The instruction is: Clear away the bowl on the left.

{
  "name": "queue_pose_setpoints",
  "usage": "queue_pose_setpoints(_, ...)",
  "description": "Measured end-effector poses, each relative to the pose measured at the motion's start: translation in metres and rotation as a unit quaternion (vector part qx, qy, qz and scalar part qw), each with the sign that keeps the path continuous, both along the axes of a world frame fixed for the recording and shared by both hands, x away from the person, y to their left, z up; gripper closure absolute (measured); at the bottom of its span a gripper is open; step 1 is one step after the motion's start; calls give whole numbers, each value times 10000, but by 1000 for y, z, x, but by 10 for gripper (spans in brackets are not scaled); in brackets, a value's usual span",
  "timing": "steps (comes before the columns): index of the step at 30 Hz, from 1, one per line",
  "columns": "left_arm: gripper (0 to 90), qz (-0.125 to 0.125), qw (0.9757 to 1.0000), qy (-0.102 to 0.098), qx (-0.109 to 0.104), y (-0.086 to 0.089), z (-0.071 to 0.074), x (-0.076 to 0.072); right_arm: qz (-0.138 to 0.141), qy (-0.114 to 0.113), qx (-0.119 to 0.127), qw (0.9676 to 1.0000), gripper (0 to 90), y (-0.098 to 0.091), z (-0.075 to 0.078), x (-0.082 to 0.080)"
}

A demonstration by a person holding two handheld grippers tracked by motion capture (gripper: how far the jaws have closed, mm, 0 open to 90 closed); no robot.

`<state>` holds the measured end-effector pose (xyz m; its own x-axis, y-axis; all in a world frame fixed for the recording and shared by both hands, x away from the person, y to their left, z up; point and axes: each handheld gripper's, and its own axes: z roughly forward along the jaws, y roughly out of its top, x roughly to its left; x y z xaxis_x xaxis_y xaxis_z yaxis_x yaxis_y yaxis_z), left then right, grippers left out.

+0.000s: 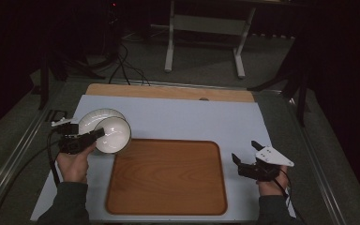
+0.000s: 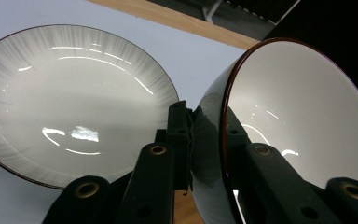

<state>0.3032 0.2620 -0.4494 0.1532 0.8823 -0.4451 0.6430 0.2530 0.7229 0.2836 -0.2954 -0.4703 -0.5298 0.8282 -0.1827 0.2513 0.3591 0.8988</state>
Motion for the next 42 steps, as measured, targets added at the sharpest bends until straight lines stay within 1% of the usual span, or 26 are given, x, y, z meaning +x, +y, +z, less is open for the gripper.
queue_pose_setpoints(12,805,-169,9998,-76,-17,-13,4,-4,15,-23,-4,10000,141,0,0,0)
queue_pose_setpoints(20,804,-333,9994,-49,-2,-23,4,-3,33,-27,-18,10000,141,0,1,0)
queue_pose_setpoints(22,803,-335,9994,-51,1,-25,4,-3,31,-25,-18,10000,141,0,1,0)
queue_pose_setpoints(42,801,-637,9979,-48,64,-47,1,-2,41,-32,-18,10000,141,0,1,0)
